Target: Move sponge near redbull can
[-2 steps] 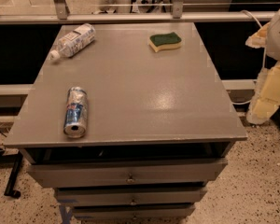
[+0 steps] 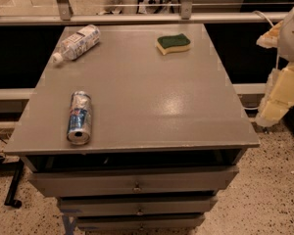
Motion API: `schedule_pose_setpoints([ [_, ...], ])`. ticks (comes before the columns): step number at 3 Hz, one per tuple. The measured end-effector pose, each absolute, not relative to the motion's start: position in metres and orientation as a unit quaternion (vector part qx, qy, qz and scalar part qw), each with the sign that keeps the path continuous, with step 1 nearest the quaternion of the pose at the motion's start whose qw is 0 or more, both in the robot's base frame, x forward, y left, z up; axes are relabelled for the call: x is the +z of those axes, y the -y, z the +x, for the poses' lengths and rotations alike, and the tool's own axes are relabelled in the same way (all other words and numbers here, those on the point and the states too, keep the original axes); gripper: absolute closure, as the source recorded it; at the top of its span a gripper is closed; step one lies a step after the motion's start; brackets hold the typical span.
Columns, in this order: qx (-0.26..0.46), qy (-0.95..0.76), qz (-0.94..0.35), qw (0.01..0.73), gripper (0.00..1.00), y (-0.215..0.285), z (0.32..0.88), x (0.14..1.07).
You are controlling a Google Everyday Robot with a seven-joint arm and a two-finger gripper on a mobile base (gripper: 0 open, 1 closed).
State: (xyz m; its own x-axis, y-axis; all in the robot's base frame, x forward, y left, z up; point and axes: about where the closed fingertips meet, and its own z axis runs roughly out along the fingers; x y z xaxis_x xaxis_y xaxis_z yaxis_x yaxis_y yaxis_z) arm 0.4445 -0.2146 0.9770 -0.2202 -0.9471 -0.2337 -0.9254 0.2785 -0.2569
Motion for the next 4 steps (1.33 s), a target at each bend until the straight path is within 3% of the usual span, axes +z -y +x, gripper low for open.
schedule_pose_setpoints([
  [1, -0.003, -0.778, -0.589, 0.217, 0.0, 0.202, 0.488, 0.965],
  [4, 0.11, -0.789, -0.486, 0.361, 0.0, 0.168, 0.73, 0.9],
])
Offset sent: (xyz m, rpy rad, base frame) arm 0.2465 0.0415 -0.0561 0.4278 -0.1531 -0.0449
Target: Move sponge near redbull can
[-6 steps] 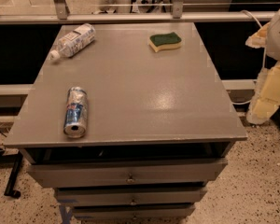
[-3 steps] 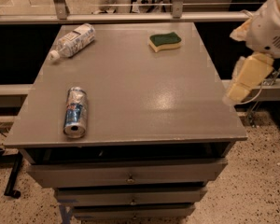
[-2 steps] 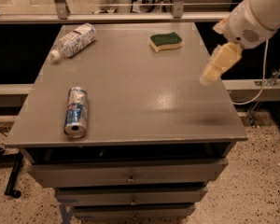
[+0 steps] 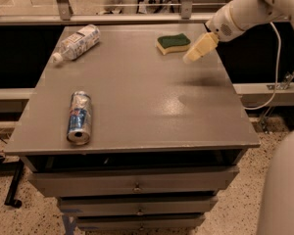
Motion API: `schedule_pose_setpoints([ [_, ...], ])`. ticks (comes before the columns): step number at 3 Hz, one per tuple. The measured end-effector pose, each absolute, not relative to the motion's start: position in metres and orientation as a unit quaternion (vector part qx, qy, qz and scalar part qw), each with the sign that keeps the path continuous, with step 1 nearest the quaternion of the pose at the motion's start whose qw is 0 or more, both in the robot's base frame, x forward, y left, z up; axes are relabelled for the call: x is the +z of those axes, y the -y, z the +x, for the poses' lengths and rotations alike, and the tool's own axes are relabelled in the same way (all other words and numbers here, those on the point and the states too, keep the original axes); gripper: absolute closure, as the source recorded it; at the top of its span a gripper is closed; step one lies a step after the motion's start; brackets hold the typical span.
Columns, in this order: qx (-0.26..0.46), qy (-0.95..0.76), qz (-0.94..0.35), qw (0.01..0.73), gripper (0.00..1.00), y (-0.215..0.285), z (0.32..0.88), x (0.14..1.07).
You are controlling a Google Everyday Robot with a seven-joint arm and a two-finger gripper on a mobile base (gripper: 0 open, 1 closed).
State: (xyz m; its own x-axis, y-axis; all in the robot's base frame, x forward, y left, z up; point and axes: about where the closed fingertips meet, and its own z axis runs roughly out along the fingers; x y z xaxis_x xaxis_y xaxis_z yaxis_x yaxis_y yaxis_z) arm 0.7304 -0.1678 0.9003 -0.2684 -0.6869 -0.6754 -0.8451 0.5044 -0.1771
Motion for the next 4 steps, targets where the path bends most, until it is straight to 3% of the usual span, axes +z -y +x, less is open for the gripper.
schedule_pose_setpoints([
  [3, 0.135, -0.806, -0.391, 0.424, 0.0, 0.164, 0.839, 0.862],
  [4, 0.143, -0.809, -0.392, 0.414, 0.18, 0.152, 0.846, 0.848],
])
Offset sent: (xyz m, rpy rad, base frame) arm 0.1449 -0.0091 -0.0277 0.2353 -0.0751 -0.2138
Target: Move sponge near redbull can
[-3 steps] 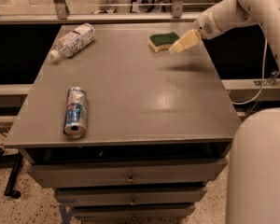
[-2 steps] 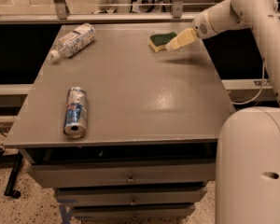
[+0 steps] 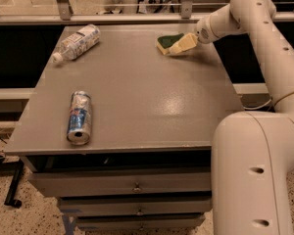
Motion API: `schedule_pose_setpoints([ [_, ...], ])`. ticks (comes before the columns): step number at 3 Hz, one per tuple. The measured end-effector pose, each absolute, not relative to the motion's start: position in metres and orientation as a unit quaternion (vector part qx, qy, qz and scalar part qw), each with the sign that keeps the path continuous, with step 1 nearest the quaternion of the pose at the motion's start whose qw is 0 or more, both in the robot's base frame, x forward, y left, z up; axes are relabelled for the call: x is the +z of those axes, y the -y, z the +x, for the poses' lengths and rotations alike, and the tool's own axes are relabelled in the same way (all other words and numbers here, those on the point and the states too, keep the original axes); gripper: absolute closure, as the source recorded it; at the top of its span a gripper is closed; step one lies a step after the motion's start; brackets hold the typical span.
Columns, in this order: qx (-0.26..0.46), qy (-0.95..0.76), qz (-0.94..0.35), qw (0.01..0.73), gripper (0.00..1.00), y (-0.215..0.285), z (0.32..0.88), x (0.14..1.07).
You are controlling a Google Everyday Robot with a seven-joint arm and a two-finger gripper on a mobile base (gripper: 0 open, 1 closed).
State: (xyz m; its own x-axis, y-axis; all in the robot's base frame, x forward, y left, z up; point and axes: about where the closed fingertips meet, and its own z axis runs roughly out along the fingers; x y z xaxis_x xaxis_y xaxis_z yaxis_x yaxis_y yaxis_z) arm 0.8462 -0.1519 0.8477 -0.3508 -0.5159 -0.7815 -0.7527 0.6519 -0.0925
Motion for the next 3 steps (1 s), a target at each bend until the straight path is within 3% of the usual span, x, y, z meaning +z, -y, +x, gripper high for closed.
schedule_pose_setpoints([
  [2, 0.169, -0.8, -0.4, 0.415, 0.64, 0.14, 0.839, 0.859],
  [3, 0.204, -0.78, -0.422, 0.415, 0.88, 0.133, 0.809, 0.885],
])
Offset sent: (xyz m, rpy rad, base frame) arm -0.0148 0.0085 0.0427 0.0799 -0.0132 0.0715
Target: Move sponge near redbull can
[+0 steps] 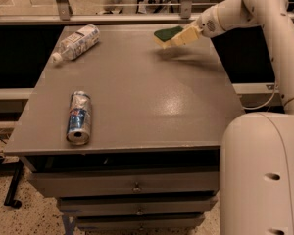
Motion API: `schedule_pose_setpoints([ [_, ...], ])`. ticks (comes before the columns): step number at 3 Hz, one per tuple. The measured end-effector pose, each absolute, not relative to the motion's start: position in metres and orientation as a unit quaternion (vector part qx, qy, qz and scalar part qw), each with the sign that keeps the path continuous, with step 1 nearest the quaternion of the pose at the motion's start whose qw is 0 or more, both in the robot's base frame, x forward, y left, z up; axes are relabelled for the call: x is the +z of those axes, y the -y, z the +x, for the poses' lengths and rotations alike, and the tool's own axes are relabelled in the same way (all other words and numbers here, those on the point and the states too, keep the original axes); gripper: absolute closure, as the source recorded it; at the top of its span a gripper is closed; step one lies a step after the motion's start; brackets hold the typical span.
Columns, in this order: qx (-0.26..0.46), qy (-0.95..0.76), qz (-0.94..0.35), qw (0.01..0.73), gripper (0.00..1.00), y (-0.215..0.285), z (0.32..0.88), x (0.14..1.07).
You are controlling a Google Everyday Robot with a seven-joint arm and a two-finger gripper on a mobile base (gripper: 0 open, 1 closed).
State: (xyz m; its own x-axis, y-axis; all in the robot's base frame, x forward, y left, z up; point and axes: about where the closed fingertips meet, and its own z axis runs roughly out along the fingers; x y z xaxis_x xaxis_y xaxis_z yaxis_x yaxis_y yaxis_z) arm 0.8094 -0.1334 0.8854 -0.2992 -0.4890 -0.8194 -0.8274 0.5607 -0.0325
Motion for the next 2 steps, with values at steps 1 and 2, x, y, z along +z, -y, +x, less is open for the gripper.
schedule_pose_setpoints([
  [1, 0.203, -0.739, -0.472, 0.436, 1.0, 0.127, 0.769, 0.931],
  [2, 0.172, -0.678, -0.534, 0.475, 1.0, 0.111, 0.707, 0.992],
])
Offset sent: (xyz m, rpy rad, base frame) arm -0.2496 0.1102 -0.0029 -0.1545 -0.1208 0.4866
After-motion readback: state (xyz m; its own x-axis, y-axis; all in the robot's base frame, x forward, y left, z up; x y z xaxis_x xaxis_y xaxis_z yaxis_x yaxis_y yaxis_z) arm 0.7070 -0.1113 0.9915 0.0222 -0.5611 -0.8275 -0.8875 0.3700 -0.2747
